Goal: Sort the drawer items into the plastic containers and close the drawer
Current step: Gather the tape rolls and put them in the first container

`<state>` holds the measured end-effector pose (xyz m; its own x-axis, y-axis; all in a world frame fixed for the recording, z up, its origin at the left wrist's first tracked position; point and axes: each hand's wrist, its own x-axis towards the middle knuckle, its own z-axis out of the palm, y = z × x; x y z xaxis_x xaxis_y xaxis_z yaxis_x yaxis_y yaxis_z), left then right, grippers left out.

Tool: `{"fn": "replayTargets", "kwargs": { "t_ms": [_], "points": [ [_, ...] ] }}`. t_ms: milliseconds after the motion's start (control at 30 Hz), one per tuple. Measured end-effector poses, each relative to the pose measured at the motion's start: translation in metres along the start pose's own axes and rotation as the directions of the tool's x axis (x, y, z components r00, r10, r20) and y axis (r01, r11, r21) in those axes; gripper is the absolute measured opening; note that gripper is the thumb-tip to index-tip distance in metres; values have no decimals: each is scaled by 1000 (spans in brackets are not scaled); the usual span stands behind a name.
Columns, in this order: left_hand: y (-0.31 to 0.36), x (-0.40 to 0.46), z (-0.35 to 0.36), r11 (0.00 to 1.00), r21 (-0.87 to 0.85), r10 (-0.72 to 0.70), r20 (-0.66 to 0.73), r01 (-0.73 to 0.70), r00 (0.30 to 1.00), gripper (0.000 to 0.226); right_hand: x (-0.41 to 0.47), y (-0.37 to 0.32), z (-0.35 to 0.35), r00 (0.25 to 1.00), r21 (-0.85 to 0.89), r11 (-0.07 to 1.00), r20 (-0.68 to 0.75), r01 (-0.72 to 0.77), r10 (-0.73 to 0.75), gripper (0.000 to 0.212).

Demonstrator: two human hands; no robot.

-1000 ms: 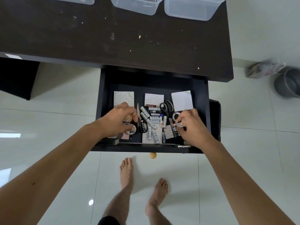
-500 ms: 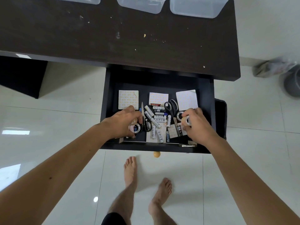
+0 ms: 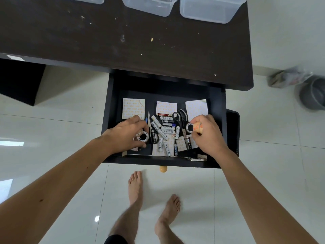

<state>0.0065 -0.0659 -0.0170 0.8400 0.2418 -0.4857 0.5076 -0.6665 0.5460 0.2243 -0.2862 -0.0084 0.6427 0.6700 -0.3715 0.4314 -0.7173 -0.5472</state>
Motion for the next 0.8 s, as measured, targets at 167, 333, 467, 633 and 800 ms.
{"fn": "replayTargets", "kwargs": {
  "t_ms": [167, 333, 467, 633, 800],
  "points": [
    [2, -2, -1, 996, -87, 6, -63, -12, 998, 45, 4, 0, 6, 1000, -19, 1000, -15, 3, -3, 29],
    [2, -3, 1, 994, -102, 39, -95, -49, 995, 46, 5, 1, 7, 999, -34, 999, 29, 15, -14, 44],
    [3, -3, -1, 985, -141, 78, -153, -100, 985, 46, 4, 1, 9, 999, -58, 998, 31, 22, -20, 48],
    [4, -3, -10, 962, -266, 3, -213, -61, 977, 40, 5, -1, 12, 1000, -164, 986, 6, 27, -27, 38],
    [5, -11, -18, 947, -319, -31, -212, -39, 977, 41, 2, -5, 8, 1000, -213, 977, 10, 31, -29, 35]
  ]
}}
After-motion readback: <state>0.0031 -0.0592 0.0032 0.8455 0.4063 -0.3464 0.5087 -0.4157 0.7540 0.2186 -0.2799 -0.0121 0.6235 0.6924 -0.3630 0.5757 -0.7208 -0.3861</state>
